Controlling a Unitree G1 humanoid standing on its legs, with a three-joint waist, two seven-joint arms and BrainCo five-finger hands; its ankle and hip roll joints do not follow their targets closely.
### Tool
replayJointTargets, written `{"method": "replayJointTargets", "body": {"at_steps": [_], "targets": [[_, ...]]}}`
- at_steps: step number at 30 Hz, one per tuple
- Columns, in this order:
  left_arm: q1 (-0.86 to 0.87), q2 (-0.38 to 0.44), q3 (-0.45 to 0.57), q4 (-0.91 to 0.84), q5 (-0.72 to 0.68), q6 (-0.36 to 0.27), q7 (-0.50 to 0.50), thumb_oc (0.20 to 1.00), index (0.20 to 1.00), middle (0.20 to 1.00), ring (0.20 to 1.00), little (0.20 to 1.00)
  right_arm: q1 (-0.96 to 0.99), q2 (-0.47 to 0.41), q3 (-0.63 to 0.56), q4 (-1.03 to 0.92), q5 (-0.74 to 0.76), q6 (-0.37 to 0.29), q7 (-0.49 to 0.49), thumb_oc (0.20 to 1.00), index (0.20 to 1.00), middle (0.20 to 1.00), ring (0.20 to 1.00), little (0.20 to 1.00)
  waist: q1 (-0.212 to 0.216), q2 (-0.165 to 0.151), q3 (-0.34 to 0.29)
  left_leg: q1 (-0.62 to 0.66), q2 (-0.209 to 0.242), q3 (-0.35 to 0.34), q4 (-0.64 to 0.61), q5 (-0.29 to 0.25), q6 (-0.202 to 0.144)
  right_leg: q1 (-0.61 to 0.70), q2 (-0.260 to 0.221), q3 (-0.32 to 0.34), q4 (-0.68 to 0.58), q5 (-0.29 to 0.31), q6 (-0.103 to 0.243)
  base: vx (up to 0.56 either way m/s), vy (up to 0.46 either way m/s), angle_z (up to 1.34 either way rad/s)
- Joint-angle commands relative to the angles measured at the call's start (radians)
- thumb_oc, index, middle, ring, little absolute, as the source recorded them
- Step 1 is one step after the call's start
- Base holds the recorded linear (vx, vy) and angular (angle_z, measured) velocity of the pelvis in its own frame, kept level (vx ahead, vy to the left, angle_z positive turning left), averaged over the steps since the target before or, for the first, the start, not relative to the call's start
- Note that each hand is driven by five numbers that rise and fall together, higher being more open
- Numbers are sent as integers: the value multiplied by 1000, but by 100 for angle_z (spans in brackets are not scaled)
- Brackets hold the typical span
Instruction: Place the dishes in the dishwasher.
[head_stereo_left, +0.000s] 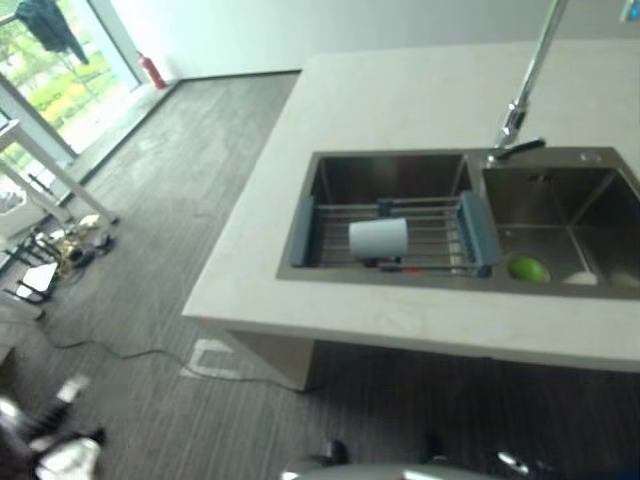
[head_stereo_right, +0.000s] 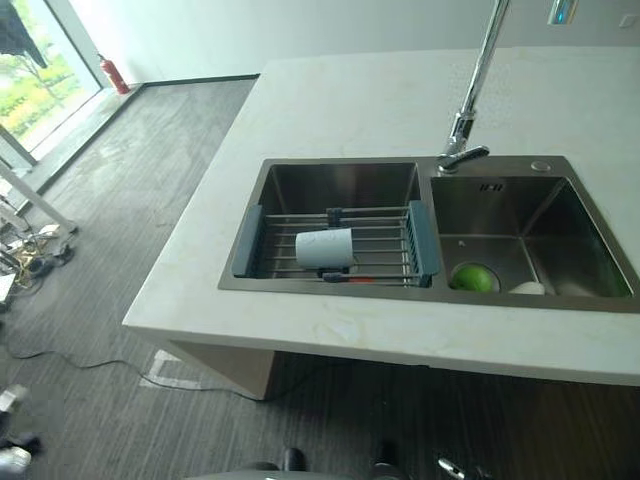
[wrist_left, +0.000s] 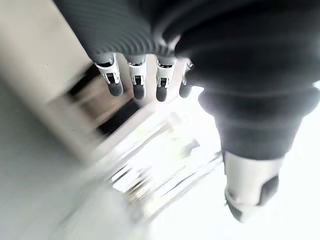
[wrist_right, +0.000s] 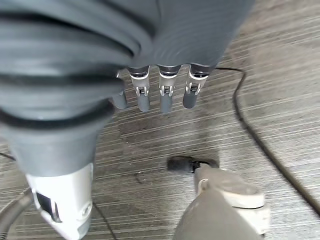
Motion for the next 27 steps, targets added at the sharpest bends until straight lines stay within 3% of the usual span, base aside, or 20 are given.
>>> {"method": "replayJointTargets", "body": {"at_steps": [1, 2, 3, 4, 6, 7, 9, 11, 14, 18, 23, 27], "targets": [[-56, 150, 135, -36, 143, -54, 87, 1000, 1000, 1000, 1000, 1000, -77, 37, -4, 15, 56, 11, -1, 1000, 1000, 1000, 1000, 1000, 0, -23, 31, -42, 21, 1, 51, -65, -15, 35, -50, -16, 74, -154, 54, 43, -30, -2], [-63, 208, 159, -83, 157, -109, 57, 1000, 1000, 1000, 1000, 1000, -78, 39, -1, 11, 56, 21, 1, 1000, 1000, 1000, 1000, 1000, 1, -22, 27, -39, 21, 1, 50, -66, -15, 39, -49, -16, 70, -153, 54, 60, -44, -1], [-92, 267, 177, -170, 154, -126, -18, 1000, 1000, 1000, 1000, 1000, -80, 42, 5, 10, 56, 27, 0, 1000, 1000, 1000, 1000, 1000, 2, -21, 20, -34, 20, 2, 47, -68, -16, 47, -47, -16, 64, -153, 55, 105, -73, 2], [-156, 320, 154, -294, 127, -133, -136, 1000, 1000, 1000, 1000, 1000, -87, 48, 13, 12, 61, 35, 1, 1000, 1000, 1000, 1000, 1000, -1, -23, 8, -28, 19, 5, 42, -70, -18, 54, -44, -16, 58, -154, 57, 115, -83, 3], [-279, 338, 53, -470, 15, -120, -327, 1000, 1000, 1000, 1000, 1000, -98, 57, 21, 15, 68, 45, 6, 1000, 1000, 1000, 1000, 1000, -10, -26, -5, -13, 19, 14, 30, -74, -19, 64, -41, -8, 51, -155, 61, 111, -78, 0], [-320, 326, 14, -536, -12, -87, -386, 1000, 1000, 1000, 1000, 1000, -99, 59, 21, 15, 70, 47, 9, 1000, 1000, 1000, 1000, 1000, -15, -27, -7, -7, 19, 18, 25, -74, -19, 67, -39, -4, 48, -154, 62, 113, -68, -6], [-460, 243, -160, -685, 3, 11, -575, 1000, 1000, 1000, 1000, 1000, -105, 68, 13, 13, 70, 61, 24, 1000, 1000, 1000, 1000, 1000, -47, -31, -13, 13, 19, 41, 16, -79, -17, 72, -35, 26, 37, -145, 75, 129, -75, -27], [-506, 217, -221, -715, 42, 64, -643, 1000, 1000, 1000, 1000, 1000, -99, 71, 6, 8, 71, 69, 31, 1000, 1000, 1000, 1000, 1000, -63, -35, -10, 18, 21, 55, 16, -80, -16, 70, -34, 41, 33, -138, 81, 73, -58, -47], [-582, 182, -342, -715, 107, 145, -743, 1000, 1000, 1000, 1000, 1000, -82, 69, -5, 9, 65, 87, 39, 1000, 1000, 1000, 1000, 1000, -105, -39, -1, 27, 27, 88, 15, -78, -13, 60, -34, 76, 27, -124, 92, 38, -41, -35], [-659, 148, -461, -650, 151, 192, -787, 1000, 1000, 1000, 1000, 1000, -53, 58, -22, 29, 80, 85, 46, 1000, 1000, 1000, 1000, 1000, -157, -39, 9, 37, 31, 131, 17, -77, -13, 45, -36, 113, 17, -102, 102, 56, -25, -23], [-709, 113, -553, -571, 186, 238, -794, 1000, 1000, 1000, 1000, 1000, -16, 47, -35, 23, 74, 76, 51, 1000, 1000, 1000, 1000, 1000, -205, -40, 24, 41, 30, 166, 25, -78, -11, 27, -39, 150, 14, -82, 111, 62, -13, -37], [-732, 93, -601, -496, 196, 236, -790, 1000, 1000, 1000, 1000, 1000, 0, 39, -40, 7, 66, 72, 51, 1000, 1000, 1000, 1000, 1000, -235, -33, 38, 26, 23, 183, 35, -82, -7, 1, -49, 178, 17, -68, 118, 47, 18, -34]]}}
